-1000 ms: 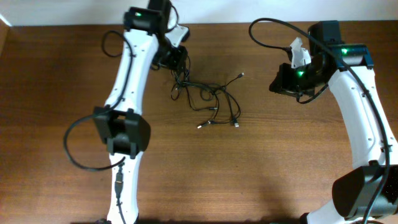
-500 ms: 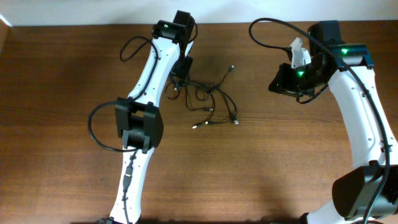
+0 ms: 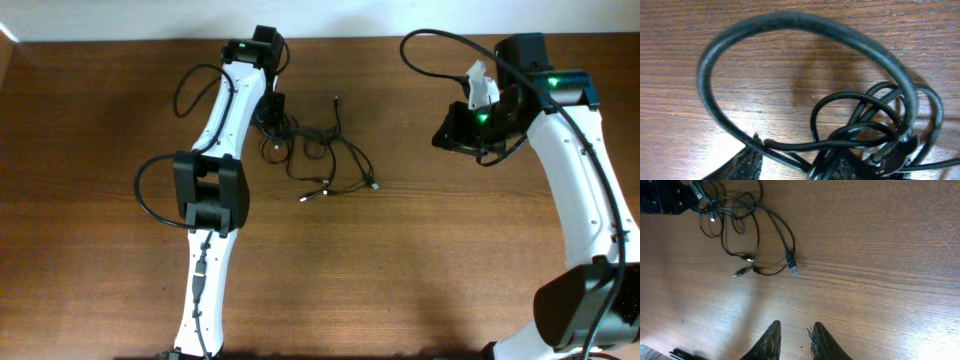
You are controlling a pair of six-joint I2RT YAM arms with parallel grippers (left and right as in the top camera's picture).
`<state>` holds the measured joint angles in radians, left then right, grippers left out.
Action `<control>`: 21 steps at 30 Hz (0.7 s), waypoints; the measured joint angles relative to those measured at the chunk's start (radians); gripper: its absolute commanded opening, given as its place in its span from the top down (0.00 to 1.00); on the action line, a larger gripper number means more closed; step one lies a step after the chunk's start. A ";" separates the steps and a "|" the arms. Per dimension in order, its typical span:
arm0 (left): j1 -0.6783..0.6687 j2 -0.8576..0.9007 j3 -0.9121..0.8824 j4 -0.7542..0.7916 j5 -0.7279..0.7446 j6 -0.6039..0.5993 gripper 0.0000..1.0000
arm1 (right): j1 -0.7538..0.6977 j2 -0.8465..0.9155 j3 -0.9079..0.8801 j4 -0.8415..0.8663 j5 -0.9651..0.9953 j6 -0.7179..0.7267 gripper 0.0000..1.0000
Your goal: Untangle cables
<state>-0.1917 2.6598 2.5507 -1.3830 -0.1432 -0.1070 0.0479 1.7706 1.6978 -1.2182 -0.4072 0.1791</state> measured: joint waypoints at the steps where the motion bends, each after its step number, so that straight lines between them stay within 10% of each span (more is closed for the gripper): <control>1: 0.004 0.002 0.000 0.001 0.016 -0.007 0.72 | 0.000 0.008 0.000 0.000 0.003 0.001 0.78; 4: 0.002 0.025 0.000 -0.001 0.036 -0.020 1.00 | 0.000 0.017 0.000 0.000 0.004 0.000 0.78; 12: 0.000 0.059 0.085 -0.172 0.114 -0.022 1.00 | 0.028 0.016 -0.002 0.101 -0.068 0.002 0.79; 21: -0.002 0.072 0.528 -0.304 0.665 0.059 1.00 | 0.243 0.017 -0.007 0.462 -0.129 0.253 0.55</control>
<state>-0.1940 2.7323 3.0783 -1.6867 0.5213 -0.0483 0.2905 1.7878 1.6905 -0.7563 -0.5358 0.4316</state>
